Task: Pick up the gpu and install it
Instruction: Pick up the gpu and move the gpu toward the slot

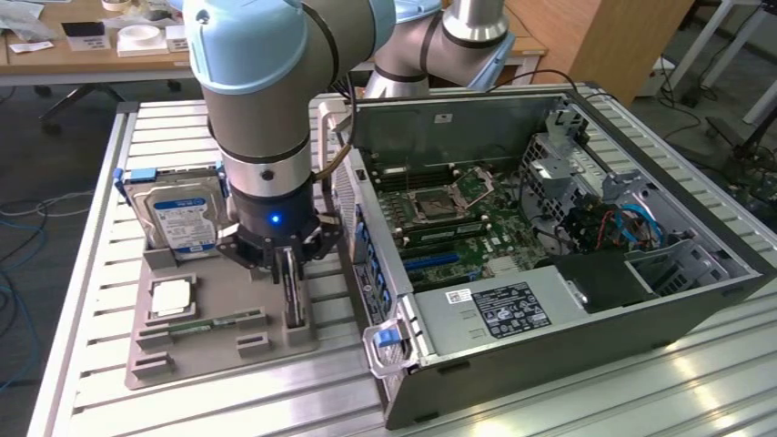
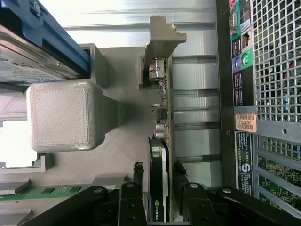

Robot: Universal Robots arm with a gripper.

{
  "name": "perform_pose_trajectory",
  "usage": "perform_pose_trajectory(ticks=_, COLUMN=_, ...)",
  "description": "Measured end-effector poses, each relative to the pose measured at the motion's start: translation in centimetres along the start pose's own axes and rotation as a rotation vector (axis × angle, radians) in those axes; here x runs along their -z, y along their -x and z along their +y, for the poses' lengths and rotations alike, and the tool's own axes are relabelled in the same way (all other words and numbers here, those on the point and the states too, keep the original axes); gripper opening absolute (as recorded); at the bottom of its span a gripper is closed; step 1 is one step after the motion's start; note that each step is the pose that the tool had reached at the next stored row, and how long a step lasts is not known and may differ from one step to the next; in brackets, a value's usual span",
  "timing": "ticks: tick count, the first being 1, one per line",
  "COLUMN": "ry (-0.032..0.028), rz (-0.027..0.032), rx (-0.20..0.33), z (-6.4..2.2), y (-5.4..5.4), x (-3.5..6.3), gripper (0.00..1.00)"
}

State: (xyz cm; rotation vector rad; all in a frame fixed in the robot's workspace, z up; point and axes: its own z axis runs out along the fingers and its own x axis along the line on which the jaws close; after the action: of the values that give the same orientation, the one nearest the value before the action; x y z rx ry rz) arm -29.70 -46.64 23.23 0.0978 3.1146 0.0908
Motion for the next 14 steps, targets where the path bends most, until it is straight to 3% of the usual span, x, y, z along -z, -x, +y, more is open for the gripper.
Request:
perform_pose_trajectory(ticks=1, ry=0.0000, rz=0.0000, rx=0.000, z=0.00, y=0.00, x=0.00, gripper=0.40)
perform_pose_trajectory(ticks=2, ry=-0.0001, rz=0.0001, rx=0.000, z=0.00, y=0.00, x=0.00, gripper=0.33)
perform_pose_trajectory(ticks=14, ry=0.0000, rz=0.0000, rx=0.000, z=0.00, y=0.00, x=0.00, gripper=0.33)
